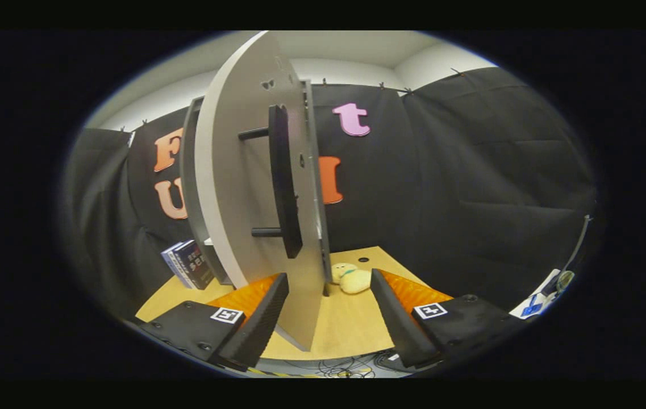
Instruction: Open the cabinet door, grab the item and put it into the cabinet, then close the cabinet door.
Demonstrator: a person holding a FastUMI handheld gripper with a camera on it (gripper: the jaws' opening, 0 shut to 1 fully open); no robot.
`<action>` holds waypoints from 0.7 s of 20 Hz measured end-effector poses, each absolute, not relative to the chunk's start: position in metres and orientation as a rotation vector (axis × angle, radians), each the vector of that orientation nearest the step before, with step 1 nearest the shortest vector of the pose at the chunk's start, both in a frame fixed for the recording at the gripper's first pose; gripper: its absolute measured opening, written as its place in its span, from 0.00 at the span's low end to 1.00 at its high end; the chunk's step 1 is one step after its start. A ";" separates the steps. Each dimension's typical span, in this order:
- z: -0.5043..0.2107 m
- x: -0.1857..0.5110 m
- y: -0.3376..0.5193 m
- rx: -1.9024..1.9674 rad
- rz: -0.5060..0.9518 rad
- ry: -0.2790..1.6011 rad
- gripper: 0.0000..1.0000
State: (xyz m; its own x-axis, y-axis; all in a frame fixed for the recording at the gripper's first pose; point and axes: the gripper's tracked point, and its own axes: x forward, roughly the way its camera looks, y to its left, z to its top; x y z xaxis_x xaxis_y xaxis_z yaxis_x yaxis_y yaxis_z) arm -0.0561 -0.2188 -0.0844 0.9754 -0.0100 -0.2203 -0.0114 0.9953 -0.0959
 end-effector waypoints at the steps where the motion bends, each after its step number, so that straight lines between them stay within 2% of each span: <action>1: -0.087 -0.053 -0.205 -0.098 0.018 0.225 0.94; 11: -0.130 -0.002 -0.061 -0.107 0.152 0.239 0.94; 14: -0.140 0.030 -0.028 -0.144 0.150 0.213 0.94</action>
State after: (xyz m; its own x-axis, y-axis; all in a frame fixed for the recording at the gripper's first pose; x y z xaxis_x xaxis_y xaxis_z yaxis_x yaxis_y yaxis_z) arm 0.0301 -0.0284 -0.1401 0.9665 0.1322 -0.2202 -0.1626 0.9786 -0.1262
